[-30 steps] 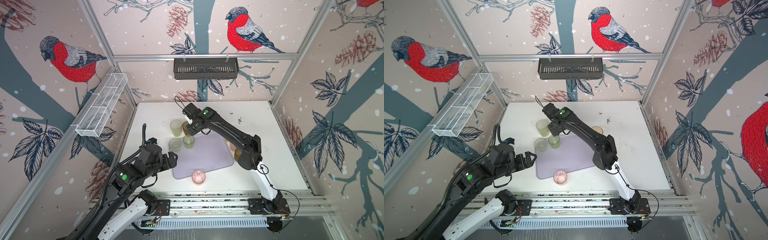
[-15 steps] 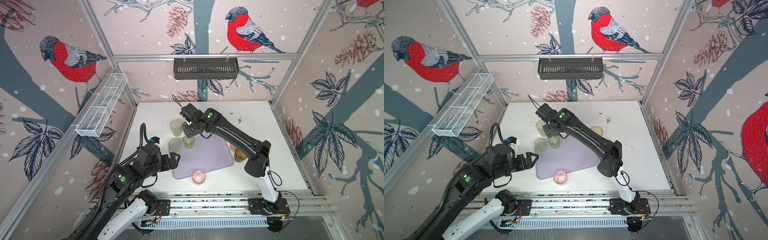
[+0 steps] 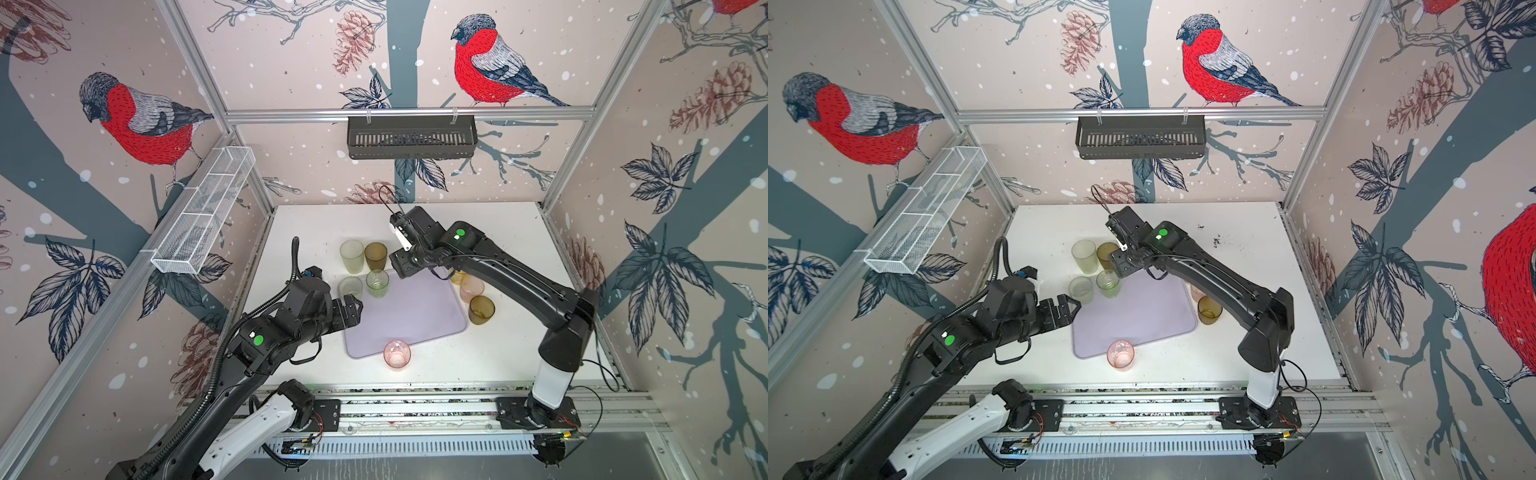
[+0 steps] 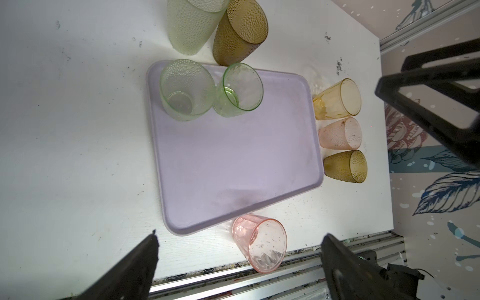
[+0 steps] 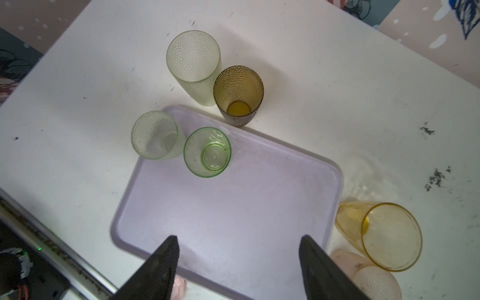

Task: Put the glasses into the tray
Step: 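Open and raise the right gripper while the left arm swings toward the tall glass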

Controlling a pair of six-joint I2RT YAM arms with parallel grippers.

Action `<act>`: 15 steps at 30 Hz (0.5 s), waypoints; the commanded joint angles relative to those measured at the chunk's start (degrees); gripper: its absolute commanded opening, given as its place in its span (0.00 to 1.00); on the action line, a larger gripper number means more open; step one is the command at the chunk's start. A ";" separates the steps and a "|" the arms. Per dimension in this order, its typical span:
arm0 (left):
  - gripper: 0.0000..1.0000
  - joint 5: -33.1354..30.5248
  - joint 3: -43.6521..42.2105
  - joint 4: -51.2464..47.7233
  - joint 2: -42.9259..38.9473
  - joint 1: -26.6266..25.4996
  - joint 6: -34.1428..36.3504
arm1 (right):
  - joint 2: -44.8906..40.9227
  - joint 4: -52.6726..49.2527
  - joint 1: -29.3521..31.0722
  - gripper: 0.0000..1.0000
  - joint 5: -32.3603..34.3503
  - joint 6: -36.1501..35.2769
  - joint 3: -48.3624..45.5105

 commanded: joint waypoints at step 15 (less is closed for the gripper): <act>0.97 2.49 13.97 1.85 16.11 11.25 4.62 | -15.70 15.33 -7.57 0.95 -11.95 -4.49 -18.69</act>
